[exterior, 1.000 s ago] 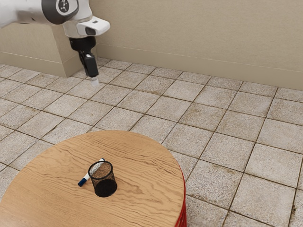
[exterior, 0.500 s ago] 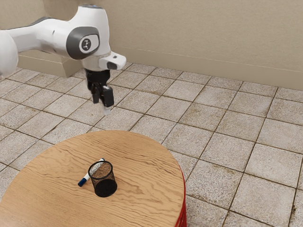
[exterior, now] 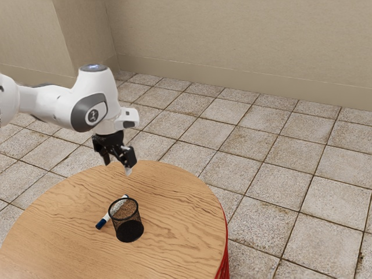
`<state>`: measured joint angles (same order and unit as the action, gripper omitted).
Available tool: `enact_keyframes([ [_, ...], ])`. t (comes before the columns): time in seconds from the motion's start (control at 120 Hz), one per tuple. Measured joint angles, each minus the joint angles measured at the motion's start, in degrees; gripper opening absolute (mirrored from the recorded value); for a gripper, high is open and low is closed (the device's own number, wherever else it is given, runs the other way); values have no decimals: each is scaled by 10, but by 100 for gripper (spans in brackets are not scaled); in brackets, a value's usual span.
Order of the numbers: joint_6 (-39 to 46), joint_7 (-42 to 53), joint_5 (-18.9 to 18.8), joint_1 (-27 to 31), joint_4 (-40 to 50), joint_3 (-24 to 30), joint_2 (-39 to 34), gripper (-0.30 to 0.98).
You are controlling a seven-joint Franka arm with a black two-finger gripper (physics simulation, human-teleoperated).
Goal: Put the marker into the pen holder.
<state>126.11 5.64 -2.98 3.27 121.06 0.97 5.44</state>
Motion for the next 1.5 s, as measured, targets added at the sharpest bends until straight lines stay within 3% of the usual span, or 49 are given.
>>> enact_keyframes([
  [0.275,61,-32,22,7,62,0,19,42],
  [0.967,143,-40,28,21,45,0,115,28],
  [1.192,146,-38,28,22,45,0,116,1],
  [1.375,147,-45,22,25,45,0,100,-7],
  [1.5,142,-49,17,21,47,2,29,-9],
])
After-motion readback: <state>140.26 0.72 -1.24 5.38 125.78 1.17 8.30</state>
